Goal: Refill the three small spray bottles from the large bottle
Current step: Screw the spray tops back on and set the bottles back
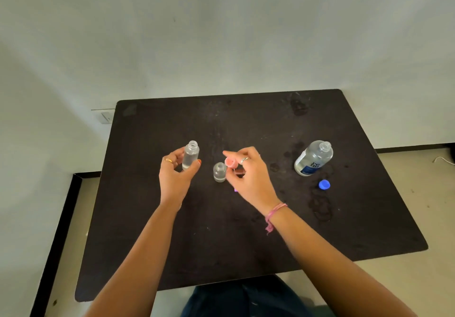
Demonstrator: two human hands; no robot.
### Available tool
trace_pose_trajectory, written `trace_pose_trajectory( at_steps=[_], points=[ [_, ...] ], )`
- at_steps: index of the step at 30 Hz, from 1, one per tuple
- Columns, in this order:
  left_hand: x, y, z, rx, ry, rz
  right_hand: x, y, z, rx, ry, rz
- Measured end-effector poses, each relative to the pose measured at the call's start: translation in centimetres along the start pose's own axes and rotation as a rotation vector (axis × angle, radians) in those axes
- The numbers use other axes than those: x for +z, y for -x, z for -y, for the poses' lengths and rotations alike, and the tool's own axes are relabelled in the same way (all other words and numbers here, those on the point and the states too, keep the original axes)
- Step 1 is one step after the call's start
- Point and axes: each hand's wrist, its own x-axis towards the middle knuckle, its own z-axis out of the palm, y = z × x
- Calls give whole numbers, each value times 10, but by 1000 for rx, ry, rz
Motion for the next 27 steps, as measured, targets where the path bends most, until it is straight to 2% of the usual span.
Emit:
trace_pose_trajectory(
  at_steps=[4,9,15,27],
  points=[
    [9,4,-35,68,29,-17,-40,-21,8,49,-77,-50],
    [24,12,-83,140,85,4,-94,-48,33,146,-244,-19],
    [46,22,-135,216,204,68,-155,-79,62,73,-366,-53],
    [88,47,-203,301,258,100,-231,-128,102,-245,-96,124]
  ],
)
